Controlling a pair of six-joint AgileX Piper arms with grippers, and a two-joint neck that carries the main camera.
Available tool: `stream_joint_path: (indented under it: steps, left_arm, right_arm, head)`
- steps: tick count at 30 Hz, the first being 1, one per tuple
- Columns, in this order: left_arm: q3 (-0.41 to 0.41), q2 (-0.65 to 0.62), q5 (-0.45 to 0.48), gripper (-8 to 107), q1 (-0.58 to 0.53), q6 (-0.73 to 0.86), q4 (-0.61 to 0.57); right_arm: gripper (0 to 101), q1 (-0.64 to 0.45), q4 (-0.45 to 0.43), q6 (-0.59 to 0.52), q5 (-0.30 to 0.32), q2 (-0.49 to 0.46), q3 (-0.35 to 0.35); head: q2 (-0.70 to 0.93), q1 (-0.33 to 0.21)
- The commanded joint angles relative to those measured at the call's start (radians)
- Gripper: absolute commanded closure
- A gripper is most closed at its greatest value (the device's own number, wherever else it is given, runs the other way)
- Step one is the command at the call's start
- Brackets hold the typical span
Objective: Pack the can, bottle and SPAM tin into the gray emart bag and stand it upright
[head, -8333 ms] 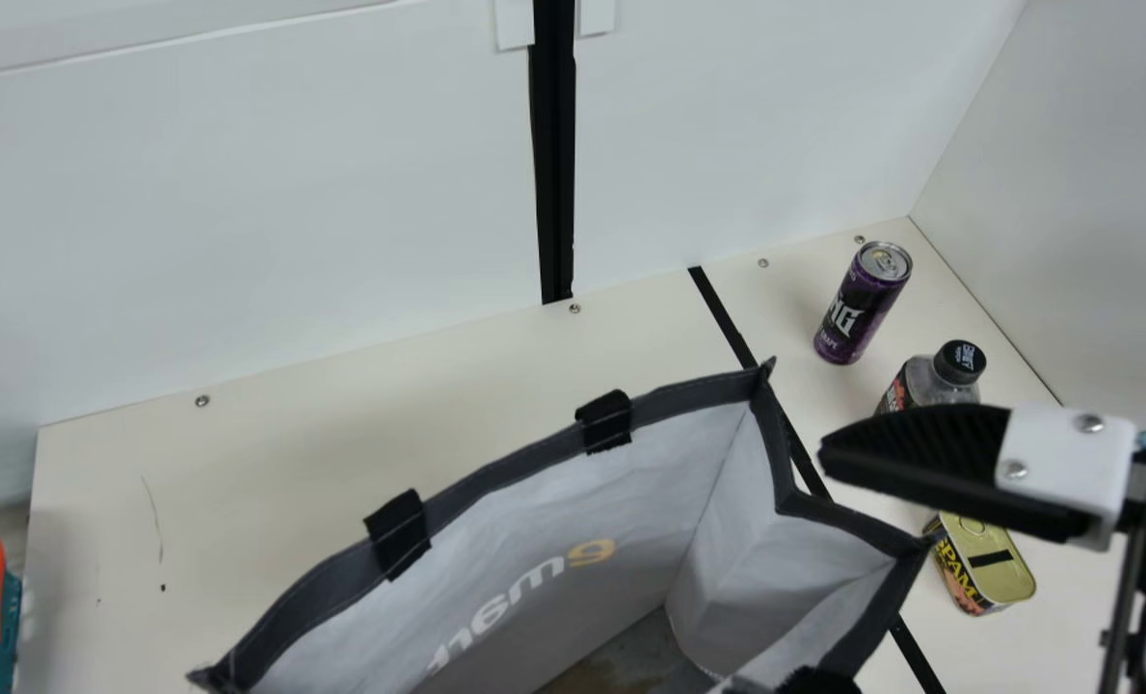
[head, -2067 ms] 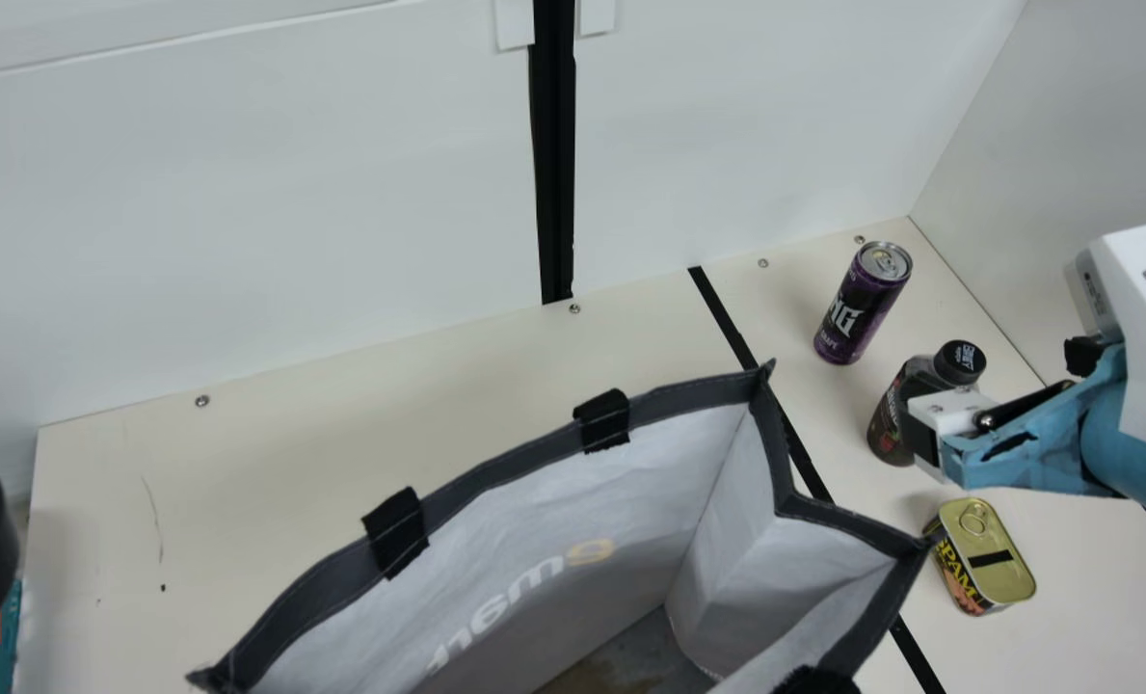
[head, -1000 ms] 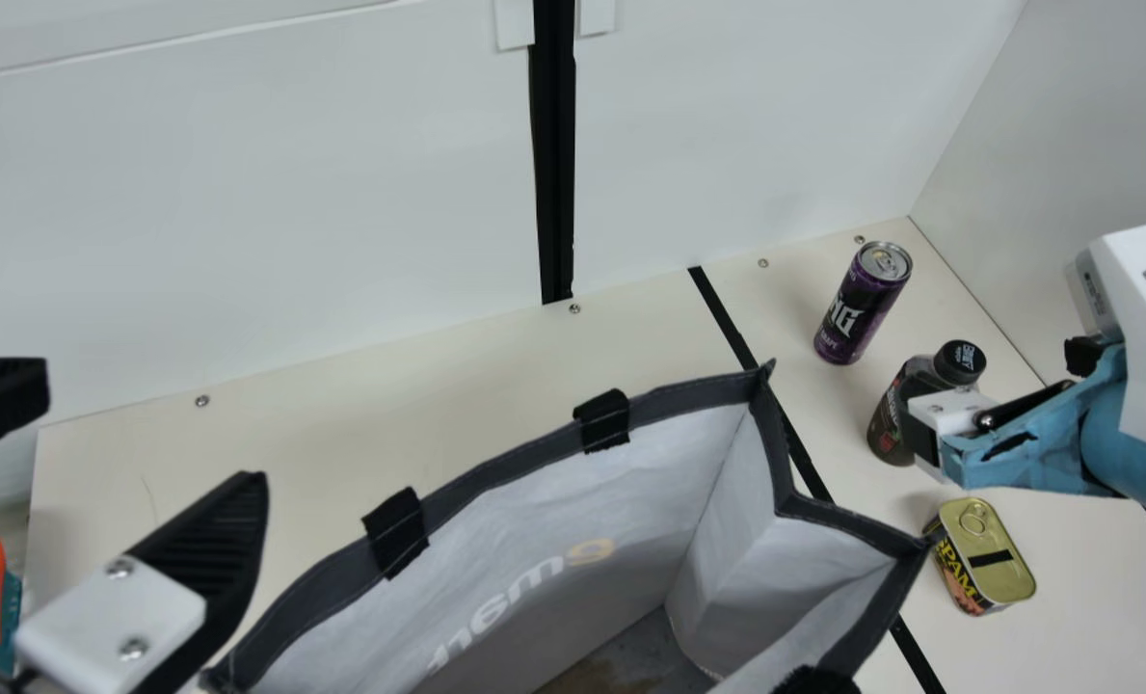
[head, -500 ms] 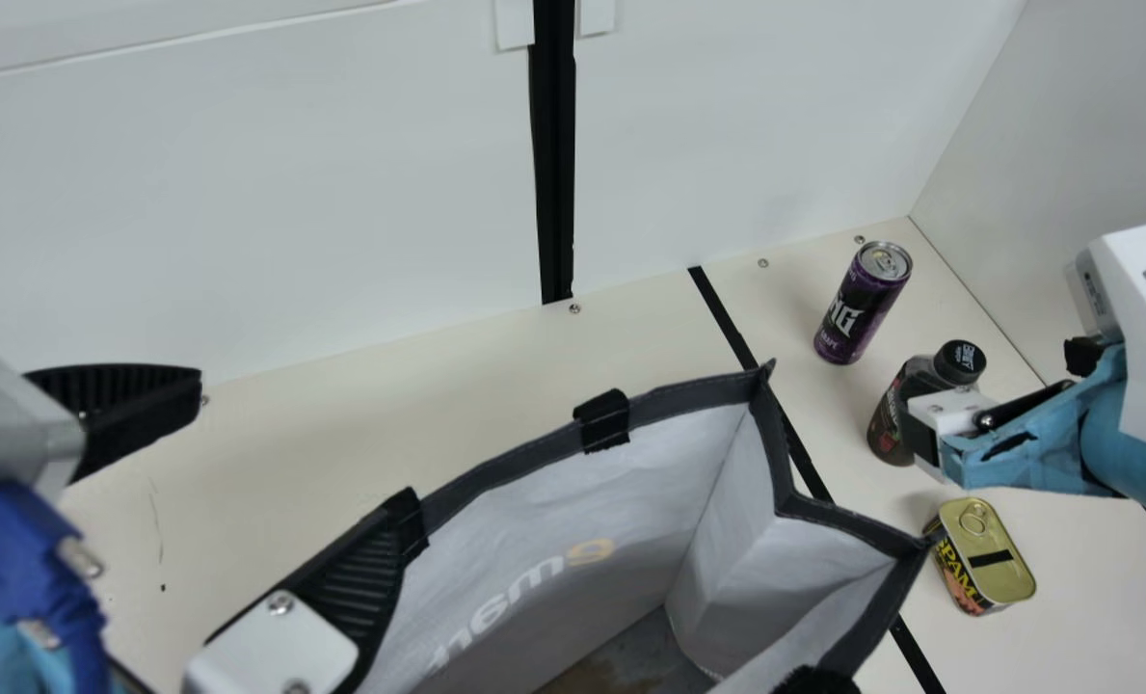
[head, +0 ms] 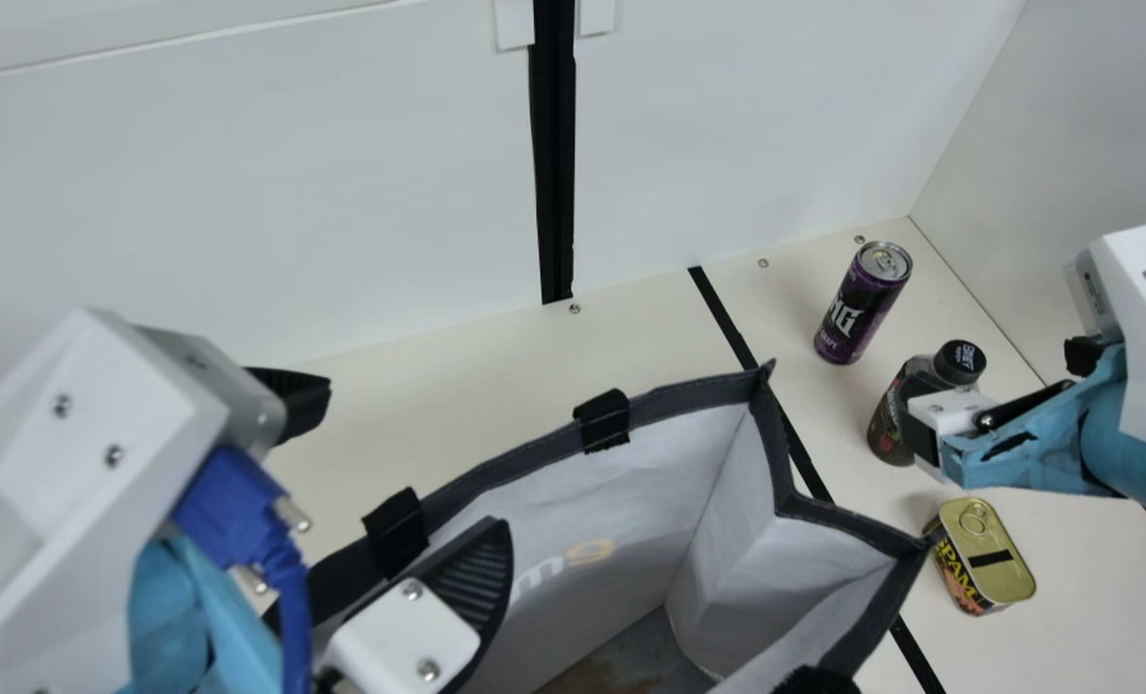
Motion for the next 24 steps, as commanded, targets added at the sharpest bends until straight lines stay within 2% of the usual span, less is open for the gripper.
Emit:
stream_joint_path:
  steps: [1, 9, 24]
  left_arm:
    - [-0.006, 0.008, 0.001, 9, -0.006, 0.003, -0.006]
    - [-0.023, 0.044, 0.001, 9, -0.034, 0.018, -0.018]
    - [-0.013, 0.109, 0.001, 9, -0.008, 0.044, -0.124]
  right_arm:
    - [6, 0.0, 0.0, 0.0, 0.0, 0.0, 0.0]
    - [6, 0.0, 0.0, 0.0, 0.0, 0.0, 0.0]
    - [6, 0.0, 0.0, 0.0, 0.0, 0.0, 0.0]
  head:
    - [-0.001, -0.023]
    - [-0.001, -0.023]
    - [-0.001, -0.023]
